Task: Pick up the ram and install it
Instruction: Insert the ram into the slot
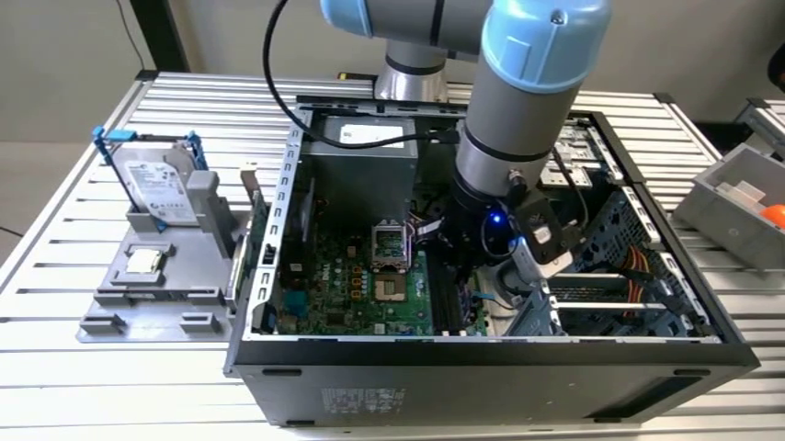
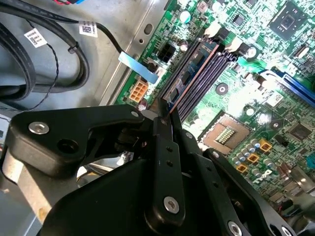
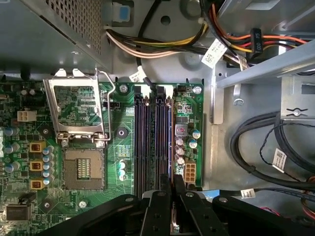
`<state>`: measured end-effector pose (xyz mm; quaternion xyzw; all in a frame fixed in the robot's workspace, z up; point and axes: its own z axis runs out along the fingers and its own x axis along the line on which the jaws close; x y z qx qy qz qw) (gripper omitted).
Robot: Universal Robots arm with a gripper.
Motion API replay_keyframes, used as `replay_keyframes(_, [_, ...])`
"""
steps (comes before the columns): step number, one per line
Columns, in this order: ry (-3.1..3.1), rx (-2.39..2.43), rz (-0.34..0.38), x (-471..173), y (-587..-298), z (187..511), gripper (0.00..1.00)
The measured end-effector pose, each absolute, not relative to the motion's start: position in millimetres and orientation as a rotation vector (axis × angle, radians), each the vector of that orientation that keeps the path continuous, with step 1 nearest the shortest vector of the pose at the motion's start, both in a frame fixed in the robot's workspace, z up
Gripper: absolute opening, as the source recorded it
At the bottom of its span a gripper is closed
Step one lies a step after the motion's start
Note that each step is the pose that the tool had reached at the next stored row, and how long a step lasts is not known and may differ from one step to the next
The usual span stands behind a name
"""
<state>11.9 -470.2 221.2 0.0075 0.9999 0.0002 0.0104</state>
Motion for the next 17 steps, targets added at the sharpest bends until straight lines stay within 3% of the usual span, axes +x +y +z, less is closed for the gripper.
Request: replay_keyframes(17, [3.121, 0.023, -0.001, 11.8, -468.6, 215.0, 0.00])
